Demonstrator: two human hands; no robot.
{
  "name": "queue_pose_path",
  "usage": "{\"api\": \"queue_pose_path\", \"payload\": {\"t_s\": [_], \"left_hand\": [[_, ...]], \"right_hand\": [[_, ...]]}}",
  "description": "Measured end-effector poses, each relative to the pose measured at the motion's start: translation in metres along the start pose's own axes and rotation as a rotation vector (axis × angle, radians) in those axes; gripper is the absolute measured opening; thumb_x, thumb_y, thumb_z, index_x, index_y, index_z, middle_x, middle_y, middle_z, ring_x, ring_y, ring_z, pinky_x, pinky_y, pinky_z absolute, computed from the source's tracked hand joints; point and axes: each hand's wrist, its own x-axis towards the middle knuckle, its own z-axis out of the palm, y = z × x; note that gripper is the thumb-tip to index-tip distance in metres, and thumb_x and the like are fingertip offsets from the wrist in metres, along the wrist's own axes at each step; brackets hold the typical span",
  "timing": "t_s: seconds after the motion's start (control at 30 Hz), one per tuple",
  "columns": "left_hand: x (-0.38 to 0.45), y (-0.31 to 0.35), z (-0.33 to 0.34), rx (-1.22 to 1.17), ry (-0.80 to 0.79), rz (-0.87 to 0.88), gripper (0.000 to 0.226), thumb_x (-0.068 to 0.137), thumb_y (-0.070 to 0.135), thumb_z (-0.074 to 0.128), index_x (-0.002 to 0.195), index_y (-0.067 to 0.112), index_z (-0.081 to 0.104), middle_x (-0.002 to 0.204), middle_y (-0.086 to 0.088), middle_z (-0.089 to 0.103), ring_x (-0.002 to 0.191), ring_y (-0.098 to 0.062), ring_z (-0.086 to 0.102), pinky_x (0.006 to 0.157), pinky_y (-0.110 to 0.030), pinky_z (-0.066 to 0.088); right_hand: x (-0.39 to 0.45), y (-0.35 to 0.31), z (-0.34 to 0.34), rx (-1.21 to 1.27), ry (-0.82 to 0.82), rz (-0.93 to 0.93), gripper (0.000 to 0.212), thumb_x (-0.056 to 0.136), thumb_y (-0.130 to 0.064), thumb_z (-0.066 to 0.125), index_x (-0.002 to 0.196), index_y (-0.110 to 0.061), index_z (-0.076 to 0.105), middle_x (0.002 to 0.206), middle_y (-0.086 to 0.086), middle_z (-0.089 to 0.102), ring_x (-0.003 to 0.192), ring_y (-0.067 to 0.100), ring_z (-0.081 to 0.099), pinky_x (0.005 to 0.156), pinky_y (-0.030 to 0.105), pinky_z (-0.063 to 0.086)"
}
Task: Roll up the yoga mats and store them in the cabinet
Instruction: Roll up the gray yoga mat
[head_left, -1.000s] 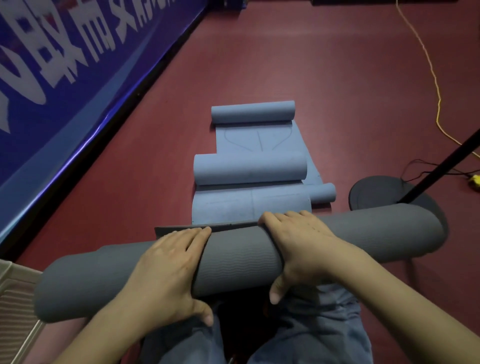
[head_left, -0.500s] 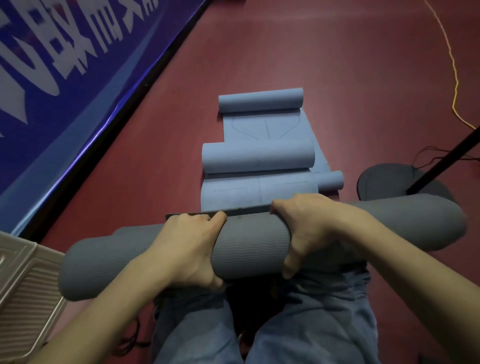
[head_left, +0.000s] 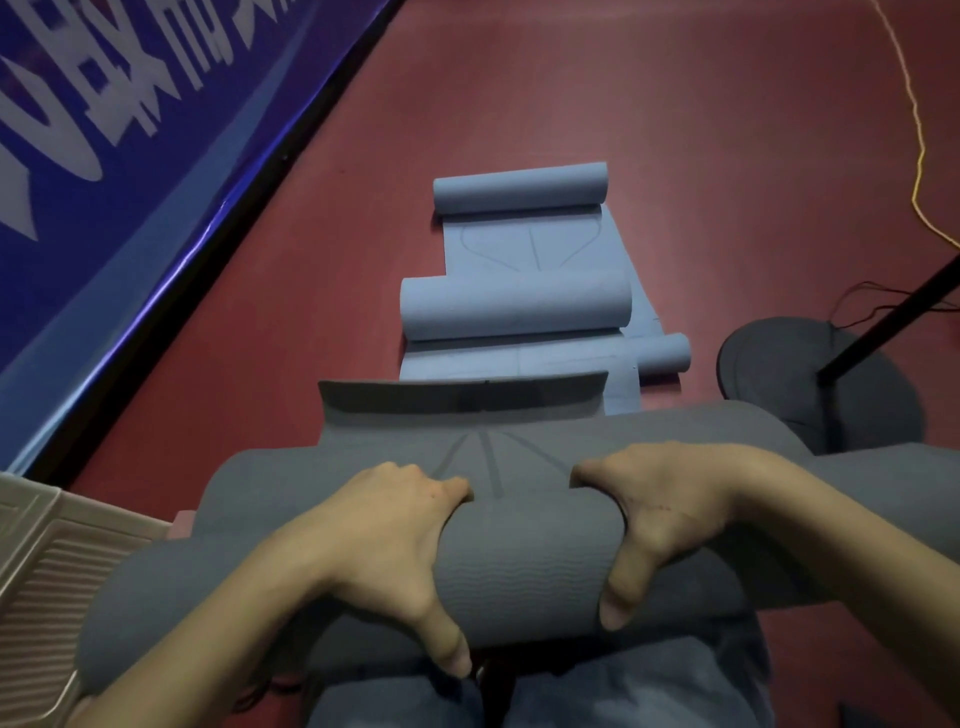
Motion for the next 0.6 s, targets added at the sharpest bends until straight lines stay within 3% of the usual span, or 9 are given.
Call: {"api": "queue_pose_path", "payload": {"t_s": [0.1,0.23,0.3,0.37,0.47,0.6], "left_hand": [[0.013,-0.01,-0.007,-0.097,-0.02,0.013,0.092,0.028,0.083,0.082,0.104,0.037,0.058,0.092,0.017,0.065,0.084,-0.006,0.061,0.081,-0.032,0.055],[0.031,-0.028,-0.011,-0.306,-0.05,0.068,0.082,0.033,0.068,0.093,0.103,0.036,0.065,0.106,0.025,0.067,0.097,0.004,0.062,0.089,-0.026,0.053],[0.039,-0.039,-0.012,-0.355,0.0,0.164,0.089,0.034,0.065,0.094,0.114,0.04,0.064,0.141,0.03,0.048,0.129,0.011,0.043,0.109,-0.019,0.037],[0.045,-0.047,-0.014,-0.403,0.058,0.223,0.093,0.034,0.066,0.093,0.119,0.046,0.061,0.158,0.031,0.021,0.145,0.01,0.018,0.118,-0.022,0.021],[0.051,-0.053,-0.017,-0.455,0.069,0.256,0.09,0.037,0.067,0.091,0.12,0.05,0.06,0.157,0.034,0.02,0.147,0.009,0.016,0.12,-0.028,0.02],[0.05,-0.059,-0.015,-0.455,0.178,0.252,0.096,0.042,0.072,0.088,0.129,0.048,0.057,0.147,0.032,0.035,0.139,0.008,0.031,0.112,-0.021,0.027]], "right_hand": [[-0.002,0.005,-0.002,0.043,0.222,-0.078,0.091,0.037,-0.066,0.092,0.104,-0.038,0.038,0.11,-0.02,0.042,0.104,0.001,0.047,0.089,0.025,0.047],[-0.012,0.005,-0.006,-0.002,0.392,-0.123,0.071,0.054,-0.064,0.09,0.099,-0.032,0.044,0.101,-0.019,0.042,0.1,0.003,0.038,0.083,0.018,0.039],[-0.015,0.005,-0.008,0.006,0.434,-0.119,0.065,0.06,-0.067,0.086,0.103,-0.033,0.05,0.104,-0.021,0.047,0.101,0.002,0.042,0.085,0.016,0.039],[-0.018,0.004,-0.01,-0.017,0.459,-0.091,0.063,0.068,-0.07,0.079,0.114,-0.033,0.056,0.111,-0.021,0.054,0.105,0.003,0.048,0.09,0.021,0.043],[-0.022,0.002,-0.011,-0.112,0.448,-0.04,0.073,0.07,-0.077,0.069,0.126,-0.033,0.057,0.121,-0.014,0.06,0.11,0.008,0.055,0.094,0.031,0.049],[-0.02,0.001,-0.008,-0.191,0.384,0.009,0.103,0.05,-0.092,0.064,0.134,-0.034,0.049,0.129,-0.012,0.061,0.117,0.016,0.06,0.096,0.039,0.052]]}}
